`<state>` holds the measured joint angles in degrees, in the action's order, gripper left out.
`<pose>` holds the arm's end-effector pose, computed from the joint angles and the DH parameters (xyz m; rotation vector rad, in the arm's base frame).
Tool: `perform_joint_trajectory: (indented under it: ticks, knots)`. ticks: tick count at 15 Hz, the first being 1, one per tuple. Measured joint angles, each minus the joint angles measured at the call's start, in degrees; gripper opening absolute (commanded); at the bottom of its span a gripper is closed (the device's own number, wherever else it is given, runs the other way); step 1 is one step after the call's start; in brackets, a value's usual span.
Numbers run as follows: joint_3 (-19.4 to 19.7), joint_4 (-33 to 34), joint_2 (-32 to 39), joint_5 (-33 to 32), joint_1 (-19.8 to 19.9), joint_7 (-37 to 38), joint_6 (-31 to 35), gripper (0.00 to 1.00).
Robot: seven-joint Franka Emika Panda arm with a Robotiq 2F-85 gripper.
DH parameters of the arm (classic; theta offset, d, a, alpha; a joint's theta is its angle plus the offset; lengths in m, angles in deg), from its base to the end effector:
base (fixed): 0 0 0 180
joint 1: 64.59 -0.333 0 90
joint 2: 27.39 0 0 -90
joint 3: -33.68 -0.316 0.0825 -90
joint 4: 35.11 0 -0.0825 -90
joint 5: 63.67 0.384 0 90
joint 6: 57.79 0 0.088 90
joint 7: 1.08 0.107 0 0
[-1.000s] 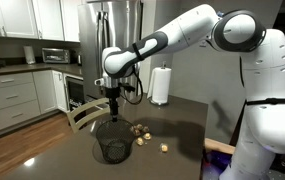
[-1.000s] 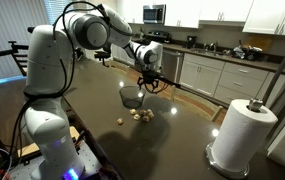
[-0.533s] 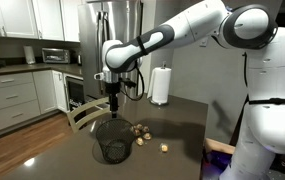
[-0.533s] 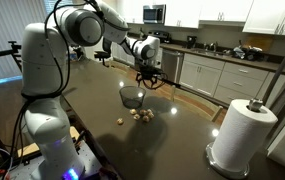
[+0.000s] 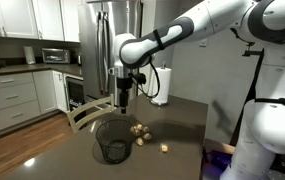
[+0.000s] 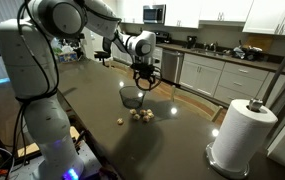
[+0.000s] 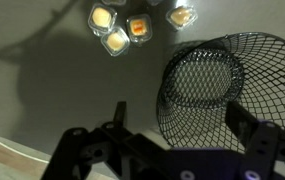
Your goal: Move the basket to the left
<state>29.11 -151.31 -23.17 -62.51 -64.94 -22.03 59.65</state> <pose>0.5586 0.0486 0.4075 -3.0346 -0.6812 0.0747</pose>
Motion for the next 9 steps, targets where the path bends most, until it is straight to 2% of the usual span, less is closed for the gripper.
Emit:
perform_joint_trajectory:
  ticks: [9]
  knots:
    - [1.29,-8.89,-8.66,-1.78,0.0,11.97,0.0,1.0]
